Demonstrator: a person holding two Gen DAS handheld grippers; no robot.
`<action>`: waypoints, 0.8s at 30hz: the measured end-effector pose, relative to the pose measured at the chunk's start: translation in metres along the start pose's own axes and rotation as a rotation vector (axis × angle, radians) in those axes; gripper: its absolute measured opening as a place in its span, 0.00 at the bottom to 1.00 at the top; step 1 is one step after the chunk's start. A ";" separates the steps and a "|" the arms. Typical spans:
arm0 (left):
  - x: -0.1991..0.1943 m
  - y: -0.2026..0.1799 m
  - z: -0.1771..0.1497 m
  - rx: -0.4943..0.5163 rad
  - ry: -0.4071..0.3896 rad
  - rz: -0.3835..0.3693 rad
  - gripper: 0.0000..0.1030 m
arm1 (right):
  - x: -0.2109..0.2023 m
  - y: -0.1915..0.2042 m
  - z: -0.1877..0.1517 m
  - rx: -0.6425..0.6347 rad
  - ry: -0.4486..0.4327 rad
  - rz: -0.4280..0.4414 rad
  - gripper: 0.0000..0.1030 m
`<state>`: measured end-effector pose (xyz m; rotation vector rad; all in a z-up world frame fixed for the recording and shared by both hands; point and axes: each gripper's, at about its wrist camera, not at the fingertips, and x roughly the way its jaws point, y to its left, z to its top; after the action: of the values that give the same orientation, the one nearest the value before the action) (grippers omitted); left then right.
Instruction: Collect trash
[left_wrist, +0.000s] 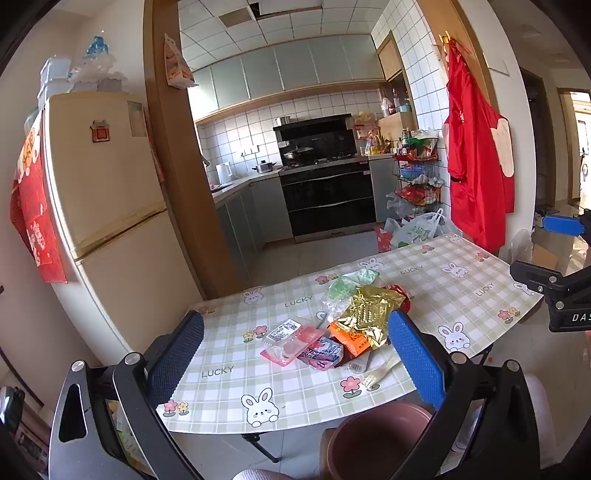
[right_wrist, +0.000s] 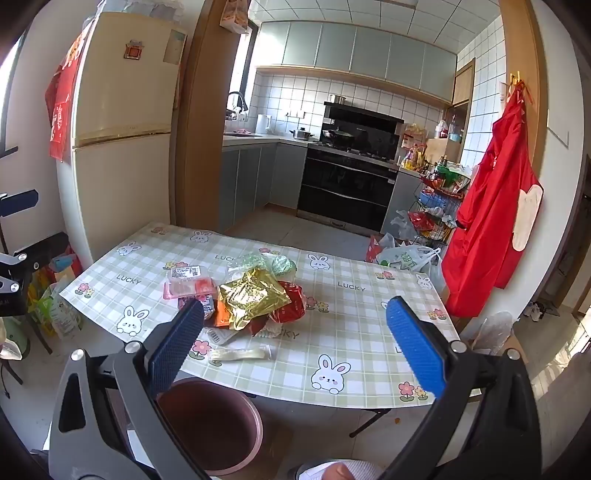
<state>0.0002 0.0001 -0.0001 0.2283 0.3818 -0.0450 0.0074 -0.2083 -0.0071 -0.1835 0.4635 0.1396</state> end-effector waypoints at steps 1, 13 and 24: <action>0.000 0.000 0.000 0.001 0.000 0.000 0.95 | 0.000 0.000 0.000 0.000 0.001 0.000 0.95; 0.000 0.000 0.000 0.010 -0.002 0.003 0.95 | 0.000 0.000 0.000 0.002 0.004 0.004 0.95; 0.001 0.000 0.000 0.010 -0.001 0.004 0.95 | 0.000 -0.002 0.000 0.005 0.004 0.002 0.95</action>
<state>0.0009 -0.0001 -0.0002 0.2390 0.3802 -0.0436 0.0083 -0.2102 -0.0067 -0.1782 0.4679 0.1402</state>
